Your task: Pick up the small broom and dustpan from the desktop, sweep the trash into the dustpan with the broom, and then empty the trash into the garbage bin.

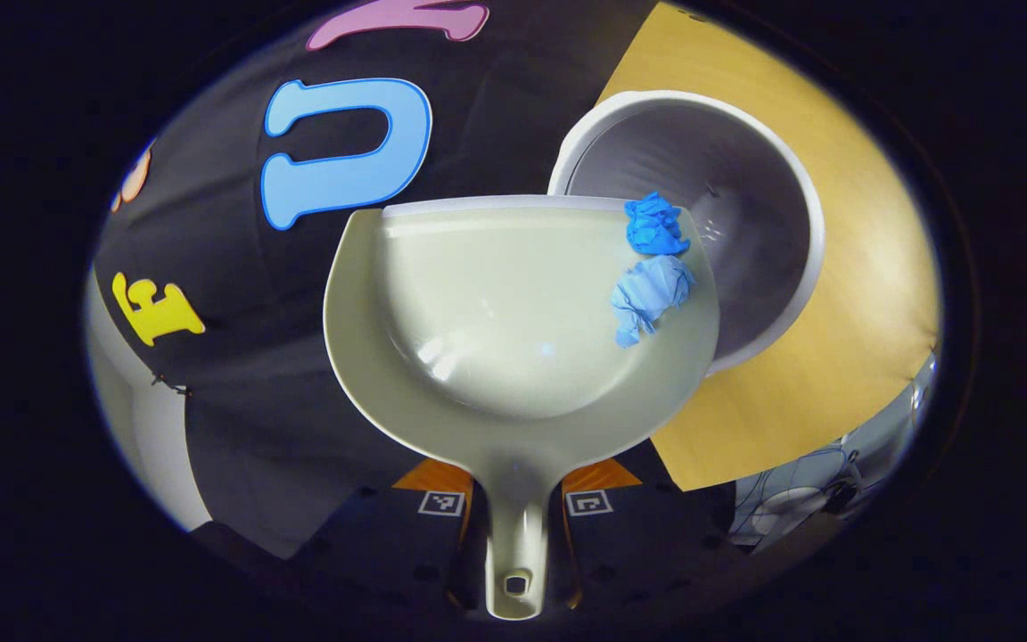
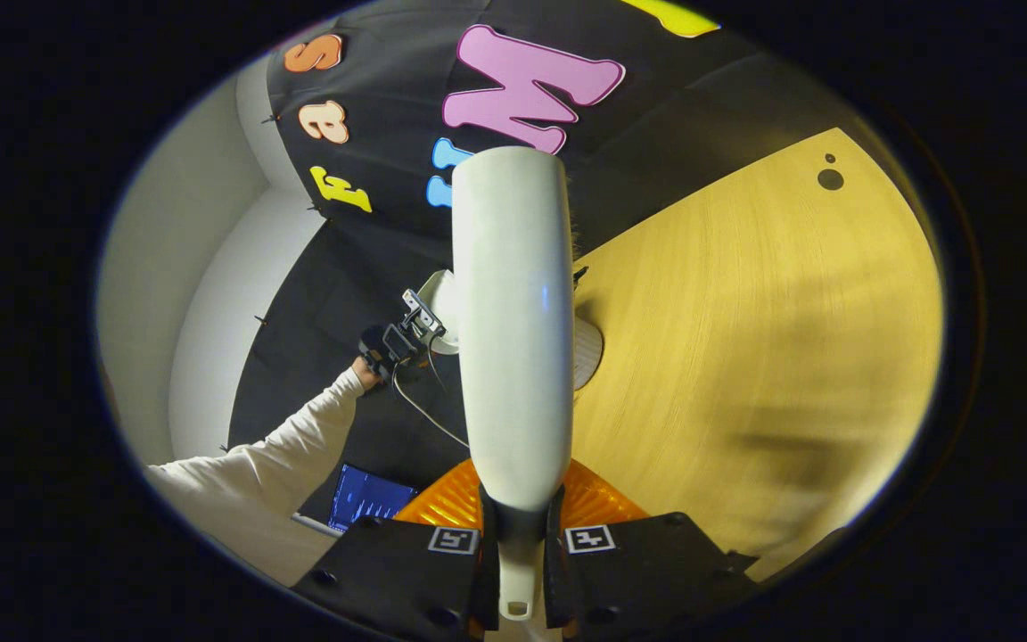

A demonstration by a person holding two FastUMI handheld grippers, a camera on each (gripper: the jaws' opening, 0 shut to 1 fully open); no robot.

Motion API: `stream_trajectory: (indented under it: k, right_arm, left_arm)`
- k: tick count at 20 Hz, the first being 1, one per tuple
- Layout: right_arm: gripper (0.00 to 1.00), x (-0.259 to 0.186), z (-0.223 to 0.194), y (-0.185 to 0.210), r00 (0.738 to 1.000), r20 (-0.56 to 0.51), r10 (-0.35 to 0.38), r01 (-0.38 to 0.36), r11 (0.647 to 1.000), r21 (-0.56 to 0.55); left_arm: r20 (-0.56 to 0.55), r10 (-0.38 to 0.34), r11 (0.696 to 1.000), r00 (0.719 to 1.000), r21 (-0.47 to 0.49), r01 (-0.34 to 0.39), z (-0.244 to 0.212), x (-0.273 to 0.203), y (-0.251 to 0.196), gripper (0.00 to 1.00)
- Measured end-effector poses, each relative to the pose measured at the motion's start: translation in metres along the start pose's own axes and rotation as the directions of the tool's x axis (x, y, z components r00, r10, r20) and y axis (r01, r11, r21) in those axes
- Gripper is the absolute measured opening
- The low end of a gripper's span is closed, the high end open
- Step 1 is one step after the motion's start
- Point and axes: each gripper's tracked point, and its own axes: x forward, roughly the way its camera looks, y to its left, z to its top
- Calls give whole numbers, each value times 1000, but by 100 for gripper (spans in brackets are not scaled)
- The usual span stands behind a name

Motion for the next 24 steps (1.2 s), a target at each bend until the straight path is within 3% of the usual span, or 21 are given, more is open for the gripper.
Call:
stream_trajectory:
  k: [3, 6, 10, 14, 18, 21, 24]
  right_arm:
    - [21, 4, 2, 1, 1000, 8, 0, 0, 1000, -2]
    - [21, 8, 0, 2, 1000, 8, -2, 2, 1000, -8]
    - [21, 10, -4, -4, 1000, 4, -28, 28, 1000, -13]
    - [21, 14, -3, -3, 999, -6, -37, 37, 999, -8]
    - [21, 25, -2, -2, 998, -33, -49, 49, 999, -6]
    - [21, 39, -1, 4, 997, -52, -61, 61, 998, -10]
    - [21, 58, 6, 2, 991, -50, -128, 127, 992, -20]
  left_arm:
    - [4, 80, 989, 997, 127, -80, -2, 2, 3, 25]
    - [21, 175, 951, 984, 253, -175, -12, 5, 7, 25]
    - [72, 261, 913, 963, 304, -271, -14, 7, 9, 25]
    - [116, 235, 965, 965, 94, -246, -4, 5, 10, 24]
    - [203, 179, 974, 963, -174, -145, 9, 6, 9, 25]
    - [301, 138, 928, 943, -372, -17, 27, -2, 5, 25]
    - [408, 47, 825, 912, -530, 195, 58, -16, -15, 25]
